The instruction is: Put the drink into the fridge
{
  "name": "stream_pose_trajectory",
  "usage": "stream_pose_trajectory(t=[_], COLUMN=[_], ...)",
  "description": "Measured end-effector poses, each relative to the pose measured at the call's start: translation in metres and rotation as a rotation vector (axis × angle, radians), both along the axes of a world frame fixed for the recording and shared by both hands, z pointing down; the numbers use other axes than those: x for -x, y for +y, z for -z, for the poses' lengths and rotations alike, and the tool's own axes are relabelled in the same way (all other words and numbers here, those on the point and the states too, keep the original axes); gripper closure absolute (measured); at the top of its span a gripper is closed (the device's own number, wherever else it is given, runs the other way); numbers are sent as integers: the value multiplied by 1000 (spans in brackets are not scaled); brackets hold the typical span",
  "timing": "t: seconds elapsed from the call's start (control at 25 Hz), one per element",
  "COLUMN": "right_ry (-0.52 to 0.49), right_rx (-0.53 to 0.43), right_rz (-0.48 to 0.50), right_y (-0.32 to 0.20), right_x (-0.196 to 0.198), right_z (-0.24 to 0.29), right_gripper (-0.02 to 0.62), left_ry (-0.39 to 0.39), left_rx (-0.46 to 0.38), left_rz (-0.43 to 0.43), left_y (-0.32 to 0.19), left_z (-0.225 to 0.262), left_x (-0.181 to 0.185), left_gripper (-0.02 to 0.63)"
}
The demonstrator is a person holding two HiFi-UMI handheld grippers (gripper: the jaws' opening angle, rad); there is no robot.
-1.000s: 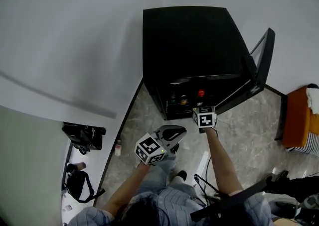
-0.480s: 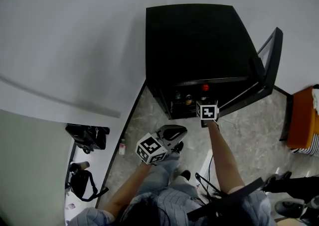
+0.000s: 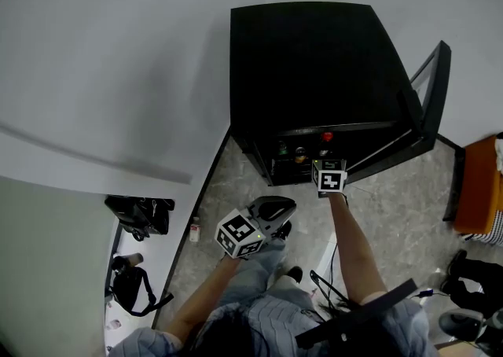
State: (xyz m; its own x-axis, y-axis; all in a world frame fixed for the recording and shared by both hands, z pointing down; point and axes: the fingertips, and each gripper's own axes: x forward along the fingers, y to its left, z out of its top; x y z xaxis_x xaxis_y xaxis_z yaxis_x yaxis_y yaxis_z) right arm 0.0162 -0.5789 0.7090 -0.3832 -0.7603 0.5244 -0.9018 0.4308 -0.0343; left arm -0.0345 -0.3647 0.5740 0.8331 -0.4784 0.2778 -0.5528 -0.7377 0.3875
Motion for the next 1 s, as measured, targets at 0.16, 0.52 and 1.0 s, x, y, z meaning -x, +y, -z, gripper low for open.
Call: stream_pose_trajectory(t=[0.16,0.52,1.0], right_ry=[3,31,24], right_rx=[-16,2,107], right_rz=[-2,-3,43], right_y=[-9,-35,-29], right_x=[-3,-2,-1], right_z=[-6,-10,-14], right_gripper=[293,292,291], left_ry=[-6,-17,-37], left_rx=[6,26,41], left_rz=[3,20,55], left_y=[0,1,0], left_z=[-3,-12,-23], left_x=[3,11,27], left_gripper=[595,595,595])
